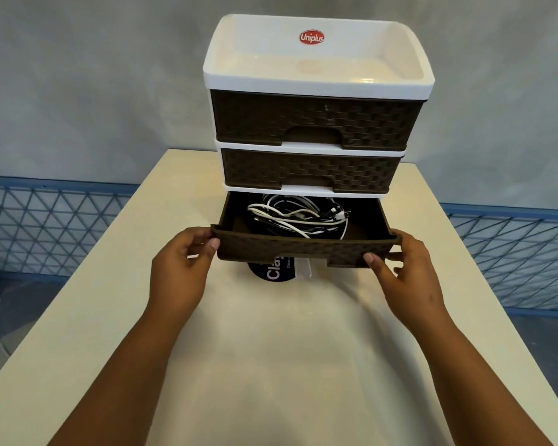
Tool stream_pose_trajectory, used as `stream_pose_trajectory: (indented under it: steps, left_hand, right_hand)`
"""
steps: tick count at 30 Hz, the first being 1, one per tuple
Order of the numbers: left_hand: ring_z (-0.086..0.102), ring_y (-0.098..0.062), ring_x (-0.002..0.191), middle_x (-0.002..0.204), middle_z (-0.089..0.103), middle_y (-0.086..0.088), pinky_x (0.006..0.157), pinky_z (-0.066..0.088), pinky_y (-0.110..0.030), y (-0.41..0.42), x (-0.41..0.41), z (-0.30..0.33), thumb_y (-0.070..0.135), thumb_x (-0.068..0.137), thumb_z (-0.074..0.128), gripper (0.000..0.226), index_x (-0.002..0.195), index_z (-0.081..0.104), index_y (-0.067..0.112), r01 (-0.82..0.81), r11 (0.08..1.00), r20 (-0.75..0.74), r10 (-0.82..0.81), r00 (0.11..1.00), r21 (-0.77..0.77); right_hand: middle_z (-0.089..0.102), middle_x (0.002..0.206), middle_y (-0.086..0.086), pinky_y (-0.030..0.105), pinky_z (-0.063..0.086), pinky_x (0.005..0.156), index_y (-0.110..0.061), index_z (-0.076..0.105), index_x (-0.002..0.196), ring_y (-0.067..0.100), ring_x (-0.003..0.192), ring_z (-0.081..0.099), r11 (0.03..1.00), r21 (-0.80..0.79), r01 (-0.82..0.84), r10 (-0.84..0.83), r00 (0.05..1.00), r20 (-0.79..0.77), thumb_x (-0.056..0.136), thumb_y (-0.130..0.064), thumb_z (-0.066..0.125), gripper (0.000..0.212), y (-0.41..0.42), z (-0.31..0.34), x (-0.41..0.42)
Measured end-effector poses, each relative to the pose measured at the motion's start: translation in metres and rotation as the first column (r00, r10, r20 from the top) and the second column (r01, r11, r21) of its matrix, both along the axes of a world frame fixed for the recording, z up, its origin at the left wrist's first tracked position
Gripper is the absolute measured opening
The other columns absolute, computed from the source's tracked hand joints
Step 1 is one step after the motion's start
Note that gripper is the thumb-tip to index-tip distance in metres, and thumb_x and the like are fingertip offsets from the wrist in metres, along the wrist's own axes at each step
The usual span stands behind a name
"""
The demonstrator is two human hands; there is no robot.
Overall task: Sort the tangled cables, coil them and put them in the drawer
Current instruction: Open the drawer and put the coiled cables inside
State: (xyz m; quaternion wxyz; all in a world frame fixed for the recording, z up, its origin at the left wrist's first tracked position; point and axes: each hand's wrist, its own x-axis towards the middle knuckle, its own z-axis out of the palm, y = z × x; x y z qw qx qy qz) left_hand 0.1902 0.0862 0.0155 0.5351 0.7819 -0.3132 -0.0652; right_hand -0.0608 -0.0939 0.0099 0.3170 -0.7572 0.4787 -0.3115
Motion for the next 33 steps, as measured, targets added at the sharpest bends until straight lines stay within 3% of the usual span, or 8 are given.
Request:
stream_pose_trajectory:
  steps: [12,18,33]
  left_hand:
    - [0.058,-0.009,0.092,0.104,0.062,0.009,0.073,0.040,-0.011,-0.063,0.023,0.001,0.027,0.096,0.060,0.023,0.116,0.065,0.017,-0.073,0.997,0.037,0.071,0.997,0.032]
    - [0.058,-0.011,0.093,0.105,0.061,0.010,0.070,0.039,-0.009,-0.078,0.027,-0.002,0.028,0.095,0.062,0.023,0.116,0.063,0.018,-0.150,0.989,0.027,0.149,0.988,0.005]
    - [0.062,-0.014,0.086,0.097,0.066,0.003,0.070,0.041,-0.010,-0.083,0.029,-0.004,0.026,0.096,0.062,0.018,0.107,0.066,0.013,-0.155,0.988,0.061,0.156,0.986,-0.019]
  right_hand:
    - [0.047,0.147,0.000,0.044,0.044,0.105,-0.026,0.037,0.145,0.023,0.132,0.050,0.996,0.087,0.004,-0.007,1.000,0.028,0.093,-0.034,0.063,0.059,-0.057,0.006,0.038]
    - [0.050,0.146,-0.003,0.038,0.043,0.102,-0.026,0.035,0.145,0.021,0.132,0.049,0.995,0.099,-0.020,0.015,0.998,0.055,0.096,-0.031,0.059,0.055,-0.065,0.007,0.046]
    - [0.055,0.140,-0.001,0.038,0.046,0.096,-0.025,0.039,0.142,0.025,0.124,0.055,0.996,0.082,0.040,-0.046,0.996,0.079,0.095,-0.036,0.061,0.053,-0.063,0.004,0.050]
